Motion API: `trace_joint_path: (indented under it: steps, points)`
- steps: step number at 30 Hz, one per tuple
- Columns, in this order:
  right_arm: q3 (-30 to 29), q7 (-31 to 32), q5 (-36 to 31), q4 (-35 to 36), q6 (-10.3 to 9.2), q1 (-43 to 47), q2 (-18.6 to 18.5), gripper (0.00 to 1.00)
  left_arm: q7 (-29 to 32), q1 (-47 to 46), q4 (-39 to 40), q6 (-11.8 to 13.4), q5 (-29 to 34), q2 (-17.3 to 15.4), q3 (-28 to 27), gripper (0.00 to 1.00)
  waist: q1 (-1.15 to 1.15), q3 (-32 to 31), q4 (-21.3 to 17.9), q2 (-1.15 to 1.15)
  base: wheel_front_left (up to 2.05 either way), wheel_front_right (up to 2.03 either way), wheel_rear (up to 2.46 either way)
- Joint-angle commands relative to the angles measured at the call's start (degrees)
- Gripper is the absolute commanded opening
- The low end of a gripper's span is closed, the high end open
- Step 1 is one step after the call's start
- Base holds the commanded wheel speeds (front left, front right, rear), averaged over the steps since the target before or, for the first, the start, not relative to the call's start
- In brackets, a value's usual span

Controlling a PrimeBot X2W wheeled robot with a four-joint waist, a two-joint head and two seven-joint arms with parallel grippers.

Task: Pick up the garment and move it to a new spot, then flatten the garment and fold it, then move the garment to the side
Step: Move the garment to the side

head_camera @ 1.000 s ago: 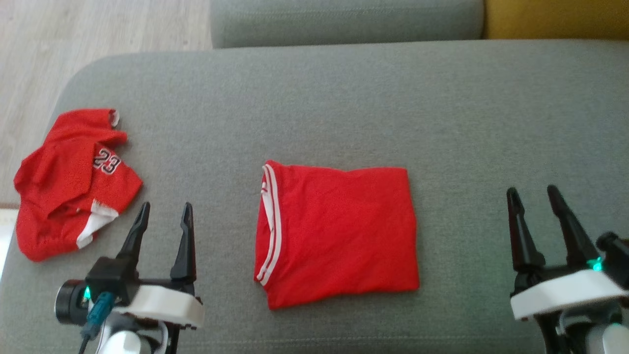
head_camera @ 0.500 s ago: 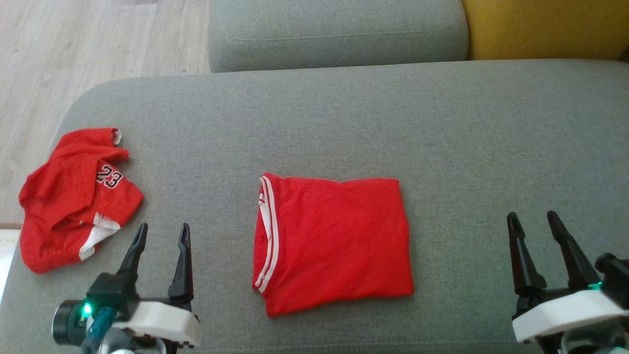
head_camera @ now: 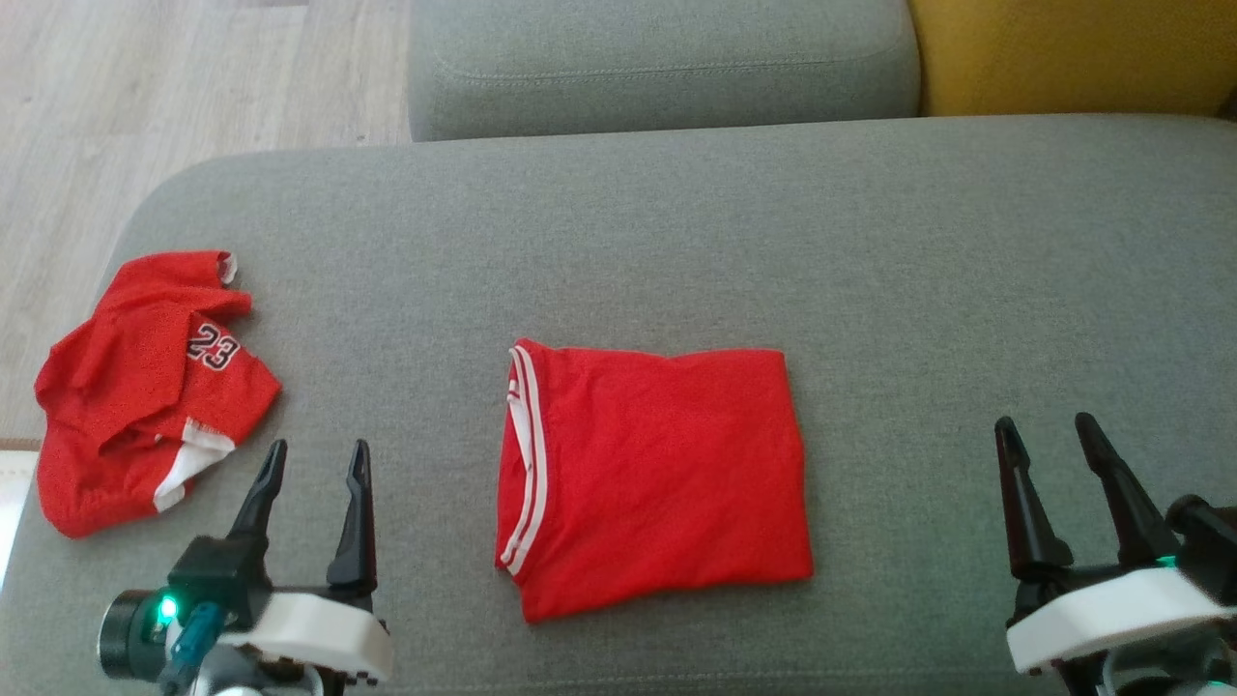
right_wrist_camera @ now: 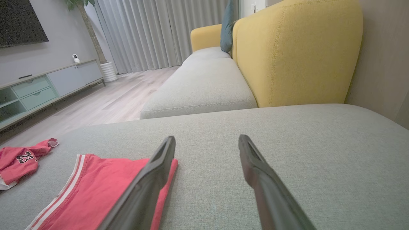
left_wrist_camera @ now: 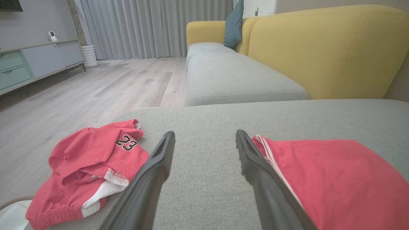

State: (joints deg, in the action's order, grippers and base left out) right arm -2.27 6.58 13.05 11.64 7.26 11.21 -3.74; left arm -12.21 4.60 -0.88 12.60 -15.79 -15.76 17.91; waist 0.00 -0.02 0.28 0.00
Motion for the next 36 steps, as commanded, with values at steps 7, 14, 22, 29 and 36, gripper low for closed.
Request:
trace_joint_path:
  steps: [7,14,22,29,36]
  points:
    - [0.8,0.5,-0.5,2.6,0.23,-2.0,-0.7,1.00,-0.6,-3.3,1.7,0.4,-0.1,-1.2,-1.8,1.00,0.00,0.9,0.3,0.00,0.00,0.00,0.00]
    - [2.7,2.1,-0.6,0.1,0.23,-4.6,-2.2,1.00,-1.4,-6.3,2.4,0.0,0.3,-0.7,-1.2,1.00,0.00,4.6,2.6,0.00,0.00,0.00,0.00]
    - [9.2,3.7,0.1,-11.5,0.23,-12.4,-3.8,1.00,-2.6,-12.9,1.1,-1.7,1.3,1.5,-0.9,1.00,0.00,10.4,7.9,0.00,0.00,0.00,0.00]
    - [10.1,5.8,-0.7,-23.0,0.23,-17.5,-3.3,1.00,-2.8,-16.3,1.9,-3.5,3.3,4.2,-1.8,1.00,0.00,12.9,11.3,0.00,0.00,0.00,0.00]
    - [9.0,11.9,-0.9,-28.2,0.23,-18.3,-1.8,0.74,-2.8,-16.1,2.2,-4.9,4.8,5.7,-3.5,1.00,0.00,13.5,11.7,0.00,0.00,0.00,0.00]
